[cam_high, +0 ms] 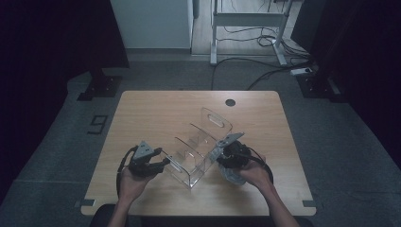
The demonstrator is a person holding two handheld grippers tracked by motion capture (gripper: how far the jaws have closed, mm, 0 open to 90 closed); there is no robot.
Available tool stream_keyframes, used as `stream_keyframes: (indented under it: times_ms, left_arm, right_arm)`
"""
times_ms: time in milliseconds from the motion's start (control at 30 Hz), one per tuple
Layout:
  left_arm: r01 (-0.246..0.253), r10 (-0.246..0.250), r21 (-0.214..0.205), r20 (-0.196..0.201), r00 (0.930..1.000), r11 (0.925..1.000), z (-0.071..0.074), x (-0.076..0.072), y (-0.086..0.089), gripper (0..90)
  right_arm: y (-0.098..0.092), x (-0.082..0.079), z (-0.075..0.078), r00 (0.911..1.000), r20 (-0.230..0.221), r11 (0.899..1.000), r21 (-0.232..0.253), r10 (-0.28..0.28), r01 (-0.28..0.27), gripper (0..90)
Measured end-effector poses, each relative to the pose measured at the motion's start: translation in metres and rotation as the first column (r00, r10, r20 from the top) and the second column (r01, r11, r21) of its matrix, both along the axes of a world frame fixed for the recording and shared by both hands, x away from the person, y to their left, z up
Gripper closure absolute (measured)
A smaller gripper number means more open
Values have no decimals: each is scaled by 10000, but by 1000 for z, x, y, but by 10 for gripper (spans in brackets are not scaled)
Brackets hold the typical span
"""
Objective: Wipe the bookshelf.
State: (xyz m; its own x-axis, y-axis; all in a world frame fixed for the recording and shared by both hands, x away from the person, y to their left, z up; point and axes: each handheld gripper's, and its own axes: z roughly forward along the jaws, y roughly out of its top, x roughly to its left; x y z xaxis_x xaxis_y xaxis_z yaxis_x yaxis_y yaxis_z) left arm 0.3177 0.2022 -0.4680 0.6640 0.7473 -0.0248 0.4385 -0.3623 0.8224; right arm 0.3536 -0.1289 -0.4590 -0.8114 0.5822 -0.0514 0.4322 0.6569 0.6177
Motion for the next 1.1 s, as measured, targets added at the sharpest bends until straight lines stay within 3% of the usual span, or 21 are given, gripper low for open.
stream_keyframes:
  times_ms: [667,900,1100]
  left_arm:
    - [-287,287,101,85,9996,9995,-1,4,-5,451]
    - [-379,378,105,67,9993,9992,-1,3,-6,451]
    - [-438,438,144,41,9990,9989,0,3,-7,451]
  right_arm:
    - [24,-24,3,9932,-366,9937,218,1108,-1100,623]
    - [36,-35,2,9849,-486,9860,231,1663,-1654,623]
    - [46,-45,1,9726,-687,9749,288,2222,-2207,623]
